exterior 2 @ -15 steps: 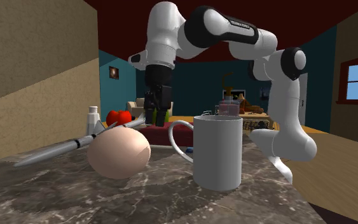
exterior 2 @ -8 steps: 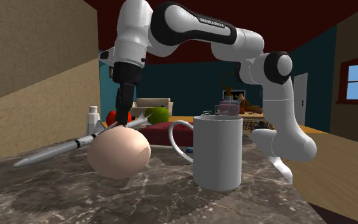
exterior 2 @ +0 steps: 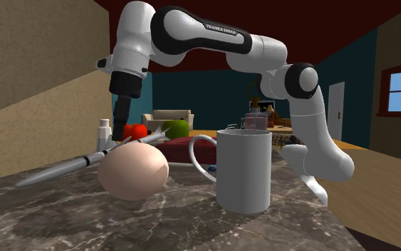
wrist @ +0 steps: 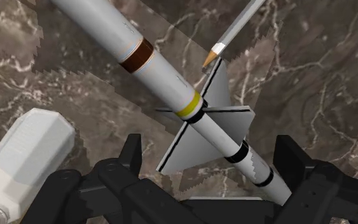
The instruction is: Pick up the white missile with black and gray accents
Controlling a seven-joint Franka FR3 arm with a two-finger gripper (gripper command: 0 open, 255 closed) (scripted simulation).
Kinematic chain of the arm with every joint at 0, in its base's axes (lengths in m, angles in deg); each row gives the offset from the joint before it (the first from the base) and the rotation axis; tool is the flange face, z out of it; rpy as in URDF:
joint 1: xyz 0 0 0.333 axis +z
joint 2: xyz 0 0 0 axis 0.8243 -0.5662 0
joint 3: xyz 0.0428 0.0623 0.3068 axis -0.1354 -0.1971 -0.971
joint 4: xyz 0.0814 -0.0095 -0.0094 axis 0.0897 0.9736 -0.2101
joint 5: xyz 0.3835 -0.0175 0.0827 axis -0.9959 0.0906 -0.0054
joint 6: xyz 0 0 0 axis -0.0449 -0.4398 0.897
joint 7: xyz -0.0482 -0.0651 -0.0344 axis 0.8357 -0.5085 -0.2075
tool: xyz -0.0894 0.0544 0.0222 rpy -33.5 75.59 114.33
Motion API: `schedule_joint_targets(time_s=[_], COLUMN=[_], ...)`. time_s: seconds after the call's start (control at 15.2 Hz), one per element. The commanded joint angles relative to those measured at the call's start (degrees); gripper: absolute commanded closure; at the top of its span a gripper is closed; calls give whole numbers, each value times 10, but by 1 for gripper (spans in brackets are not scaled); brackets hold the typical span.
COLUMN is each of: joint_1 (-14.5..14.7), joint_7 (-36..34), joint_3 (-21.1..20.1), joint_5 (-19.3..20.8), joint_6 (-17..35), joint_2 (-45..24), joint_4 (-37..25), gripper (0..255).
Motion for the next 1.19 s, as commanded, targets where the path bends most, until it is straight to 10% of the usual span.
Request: schedule_joint_targets(time_s=[0.0,0.2,0.26,1.12], joint_1=[3,4,4,2], joint_7=[-1,0,-2,-1], joint_3=[-2,-2,-2,0], joint_5=[2,2,1,0], joint_6=[19,33,30,-2], joint_2=[-4,-1,-8,-9], joint_4=[28,44,34,2], gripper=[0,0,255,255])
